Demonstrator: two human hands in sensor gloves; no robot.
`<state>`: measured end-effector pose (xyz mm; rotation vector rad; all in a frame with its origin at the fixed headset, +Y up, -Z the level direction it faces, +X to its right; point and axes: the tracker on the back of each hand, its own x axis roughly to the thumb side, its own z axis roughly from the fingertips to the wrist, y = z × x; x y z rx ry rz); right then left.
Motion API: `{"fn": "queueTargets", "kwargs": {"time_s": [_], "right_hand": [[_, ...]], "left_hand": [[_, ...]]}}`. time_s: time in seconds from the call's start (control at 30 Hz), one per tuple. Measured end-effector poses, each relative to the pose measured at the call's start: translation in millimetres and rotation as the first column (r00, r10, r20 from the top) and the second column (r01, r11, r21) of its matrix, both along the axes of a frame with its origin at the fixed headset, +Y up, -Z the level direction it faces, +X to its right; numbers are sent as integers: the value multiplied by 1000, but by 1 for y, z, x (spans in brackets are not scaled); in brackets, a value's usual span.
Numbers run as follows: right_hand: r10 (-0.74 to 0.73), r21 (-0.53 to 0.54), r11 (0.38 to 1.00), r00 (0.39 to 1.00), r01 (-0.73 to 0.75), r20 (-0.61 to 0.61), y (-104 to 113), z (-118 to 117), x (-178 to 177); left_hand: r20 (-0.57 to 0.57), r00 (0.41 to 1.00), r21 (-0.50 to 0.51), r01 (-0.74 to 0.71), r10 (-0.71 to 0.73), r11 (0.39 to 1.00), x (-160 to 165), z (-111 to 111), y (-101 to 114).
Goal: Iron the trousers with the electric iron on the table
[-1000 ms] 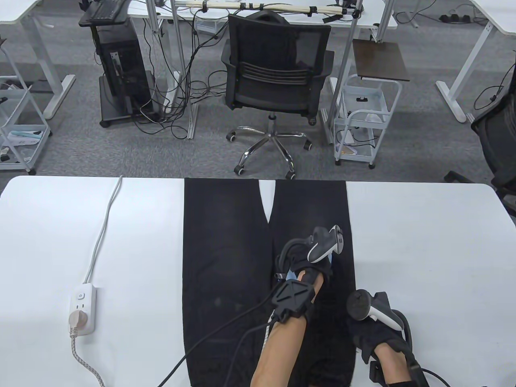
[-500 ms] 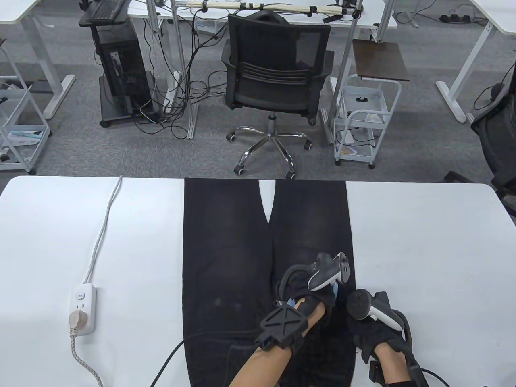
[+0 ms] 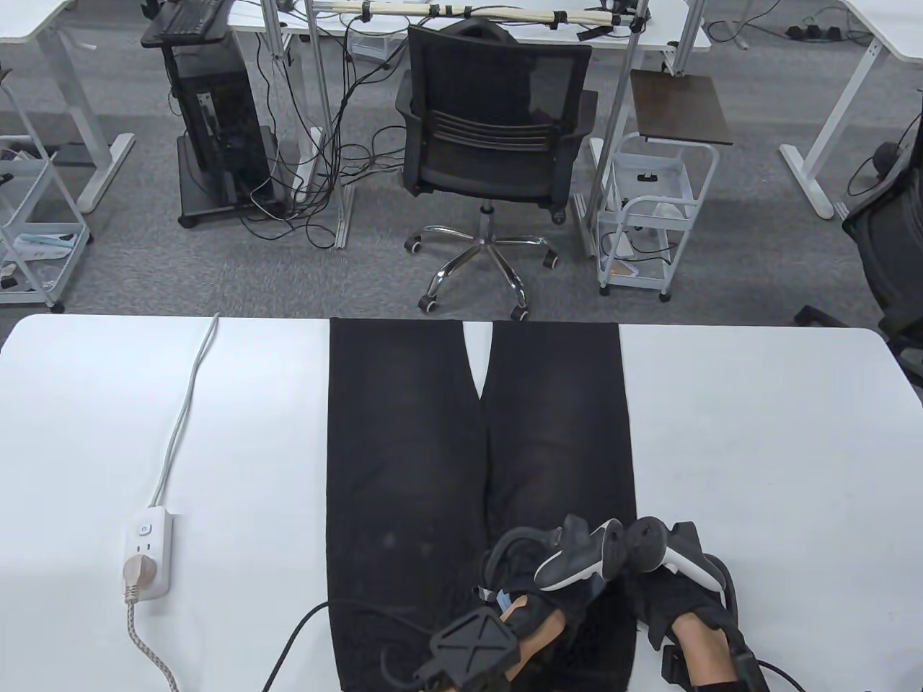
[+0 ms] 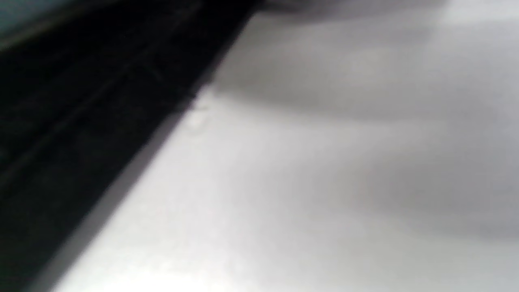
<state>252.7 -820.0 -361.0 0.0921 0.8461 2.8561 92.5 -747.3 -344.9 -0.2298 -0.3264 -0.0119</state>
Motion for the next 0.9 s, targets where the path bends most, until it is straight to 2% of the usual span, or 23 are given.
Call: {"fn": "queueTargets", "kwargs": {"time_s": [0.1,0.2,0.33,0.43,0.53,0.67,0.8,0.83,0.9], "right_hand": [[-5,0,1000,1000,5,0,0,0,0],[0,3,1000,1000,0,-1,0,0,1],[8,6,1000,1000,-8,-6,0,1,1],[11,-7,1000,1000,-11,-23,1,2,0],[2,-17,1000,1000,-2,-30,2,3,0],[10,-6,1000,999,-10,-33,1,5,-1],[4,54,999,1000,-4,-16,5,9,-7],[17,81,997,1000,-17,3,8,10,-15],[75,120,990,996,-68,-47,15,9,-34]], "left_hand": [[2,992,44,-127,127,991,-22,4,24],[-17,964,123,-260,264,958,-64,11,59],[-73,917,272,-361,393,892,-143,22,93],[-136,862,378,-410,488,830,-209,31,103],[-223,811,435,-413,540,800,-263,37,101],[-286,793,473,-372,538,799,-308,41,87],[-311,773,485,-371,553,792,-330,39,64],[-325,777,454,-372,539,810,-333,36,60],[-340,797,423,-345,499,838,-335,33,55]]}}
